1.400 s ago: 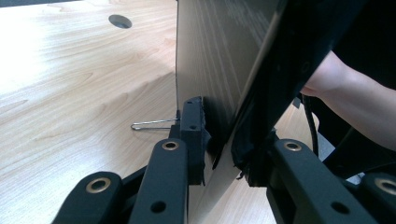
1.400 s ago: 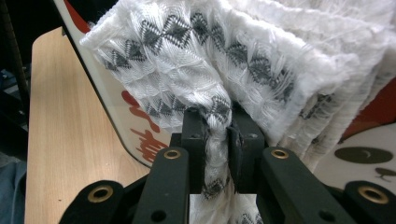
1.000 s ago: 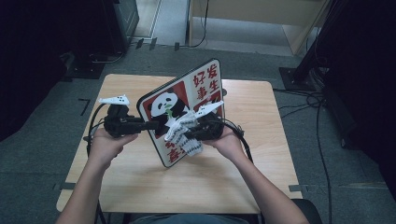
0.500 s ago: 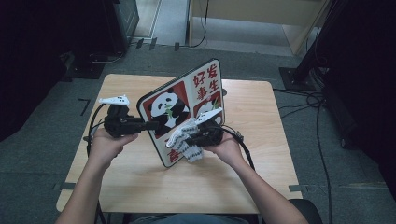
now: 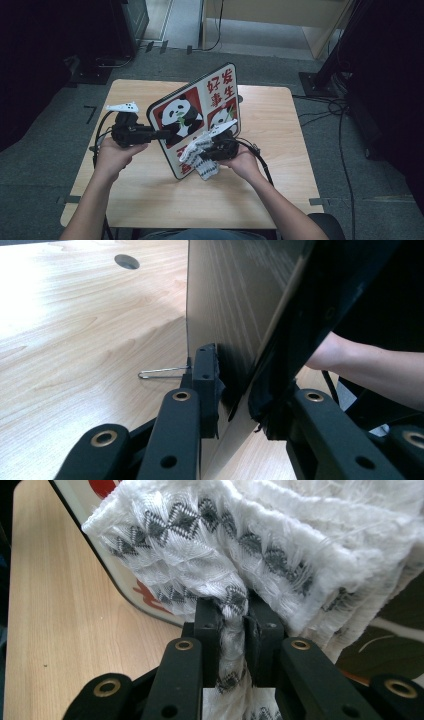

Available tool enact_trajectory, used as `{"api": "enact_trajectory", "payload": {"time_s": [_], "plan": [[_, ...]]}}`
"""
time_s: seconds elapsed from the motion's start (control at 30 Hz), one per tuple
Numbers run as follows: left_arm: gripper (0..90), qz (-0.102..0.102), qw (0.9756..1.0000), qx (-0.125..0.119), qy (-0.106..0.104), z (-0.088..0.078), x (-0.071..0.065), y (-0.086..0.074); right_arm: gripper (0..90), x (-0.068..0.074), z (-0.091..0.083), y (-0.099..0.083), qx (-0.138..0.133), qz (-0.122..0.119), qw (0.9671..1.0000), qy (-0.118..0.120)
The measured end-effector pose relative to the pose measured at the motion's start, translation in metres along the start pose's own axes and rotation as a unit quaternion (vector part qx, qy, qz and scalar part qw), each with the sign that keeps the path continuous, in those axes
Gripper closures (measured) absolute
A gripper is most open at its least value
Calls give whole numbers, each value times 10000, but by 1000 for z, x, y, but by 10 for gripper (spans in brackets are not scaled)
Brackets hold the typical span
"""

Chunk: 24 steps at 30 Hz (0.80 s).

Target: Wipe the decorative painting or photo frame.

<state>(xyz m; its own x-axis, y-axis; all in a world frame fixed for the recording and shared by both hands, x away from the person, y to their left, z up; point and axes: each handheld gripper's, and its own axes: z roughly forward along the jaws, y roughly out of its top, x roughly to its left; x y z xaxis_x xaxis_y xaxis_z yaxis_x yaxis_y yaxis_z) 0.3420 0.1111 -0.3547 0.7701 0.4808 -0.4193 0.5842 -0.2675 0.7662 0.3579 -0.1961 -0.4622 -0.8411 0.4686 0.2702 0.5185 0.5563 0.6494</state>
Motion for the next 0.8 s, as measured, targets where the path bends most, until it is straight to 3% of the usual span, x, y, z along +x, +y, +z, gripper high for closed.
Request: {"api": "enact_trajectory", "payload": {"time_s": [0.17, 0.47, 0.8], "plan": [[742, -24, 10000, -5, -3, 0, 0, 0, 792, 0, 4, -3, 23, 140, 9999, 50], [736, -65, 10000, 0, -16, 0, 1, 0, 797, -1, 2, -2, 91, 143, 9998, 87], [686, -51, 10000, 10, -13, -1, 2, 1, 806, 4, -10, 8, -57, 98, 9998, 138]]}}
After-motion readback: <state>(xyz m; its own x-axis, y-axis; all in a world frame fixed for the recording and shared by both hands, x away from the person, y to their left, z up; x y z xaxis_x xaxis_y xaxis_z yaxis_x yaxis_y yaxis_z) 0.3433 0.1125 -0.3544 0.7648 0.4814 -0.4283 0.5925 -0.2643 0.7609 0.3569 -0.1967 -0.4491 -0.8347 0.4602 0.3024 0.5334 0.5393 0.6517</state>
